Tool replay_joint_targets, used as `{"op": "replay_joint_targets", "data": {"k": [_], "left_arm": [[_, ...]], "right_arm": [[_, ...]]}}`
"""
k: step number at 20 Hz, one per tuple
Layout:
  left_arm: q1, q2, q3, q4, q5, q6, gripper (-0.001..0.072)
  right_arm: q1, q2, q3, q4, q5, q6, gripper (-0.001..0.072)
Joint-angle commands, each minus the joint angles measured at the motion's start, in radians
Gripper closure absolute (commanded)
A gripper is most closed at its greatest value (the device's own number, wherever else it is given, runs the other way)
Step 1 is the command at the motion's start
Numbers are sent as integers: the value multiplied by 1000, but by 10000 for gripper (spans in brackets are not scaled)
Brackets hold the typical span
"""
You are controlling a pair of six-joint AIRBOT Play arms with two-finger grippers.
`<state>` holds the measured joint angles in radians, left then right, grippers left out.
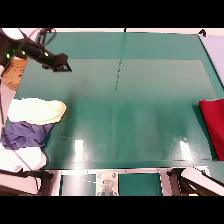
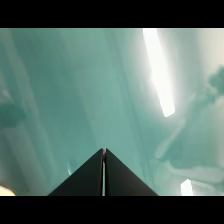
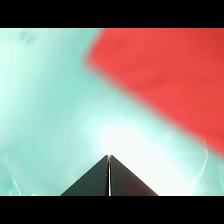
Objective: Fold the shirts.
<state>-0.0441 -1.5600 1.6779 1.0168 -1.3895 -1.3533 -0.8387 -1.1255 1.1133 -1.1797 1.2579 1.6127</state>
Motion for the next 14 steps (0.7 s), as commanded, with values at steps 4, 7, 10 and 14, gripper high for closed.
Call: {"op": "replay_joint_targets", "data": {"k": [4,7,10,14], "left_arm": [[-126,356,-604,28,194,-82,681],[-132,435,-694,40,200,-113,680],[-132,442,-693,47,194,-113,679],[-132,442,-693,47,204,-113,679]], "right_arm": [[377,208,-425,21,-153,-55,700],[422,224,-459,21,-188,-74,699],[425,223,-459,24,-177,-70,699],[425,223,-459,24,-177,-70,698]]}}
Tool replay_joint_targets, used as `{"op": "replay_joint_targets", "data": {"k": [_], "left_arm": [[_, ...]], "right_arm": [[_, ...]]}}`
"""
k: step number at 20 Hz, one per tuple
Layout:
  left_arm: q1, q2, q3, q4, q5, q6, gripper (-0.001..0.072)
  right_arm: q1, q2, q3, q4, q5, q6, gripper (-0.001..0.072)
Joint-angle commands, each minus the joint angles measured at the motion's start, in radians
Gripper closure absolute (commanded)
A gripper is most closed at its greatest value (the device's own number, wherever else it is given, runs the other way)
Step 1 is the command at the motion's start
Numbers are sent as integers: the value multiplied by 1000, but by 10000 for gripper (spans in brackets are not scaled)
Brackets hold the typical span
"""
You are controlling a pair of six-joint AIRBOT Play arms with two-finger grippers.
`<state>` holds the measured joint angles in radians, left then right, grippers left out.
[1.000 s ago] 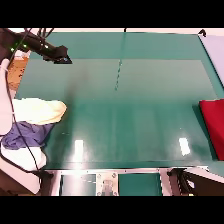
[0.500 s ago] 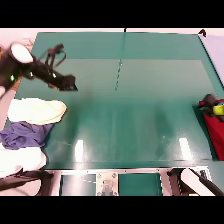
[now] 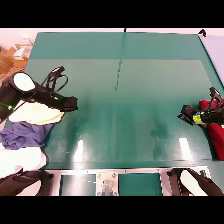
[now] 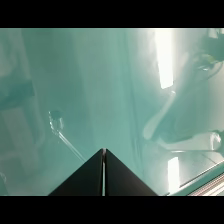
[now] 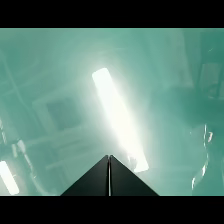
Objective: Fold the shirts.
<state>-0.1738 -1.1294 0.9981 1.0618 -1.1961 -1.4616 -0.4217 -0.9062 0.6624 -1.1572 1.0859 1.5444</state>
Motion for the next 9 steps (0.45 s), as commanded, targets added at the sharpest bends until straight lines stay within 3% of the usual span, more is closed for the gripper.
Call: {"op": "replay_joint_targets", "data": {"k": [1,9], "left_arm": [[-2,11,-13,2,11,-4,679],[-2,11,-14,3,5,-3,679]], "right_arm": [[8,4,-8,2,-5,-2,699],[8,4,-8,2,-5,-2,699]]}}
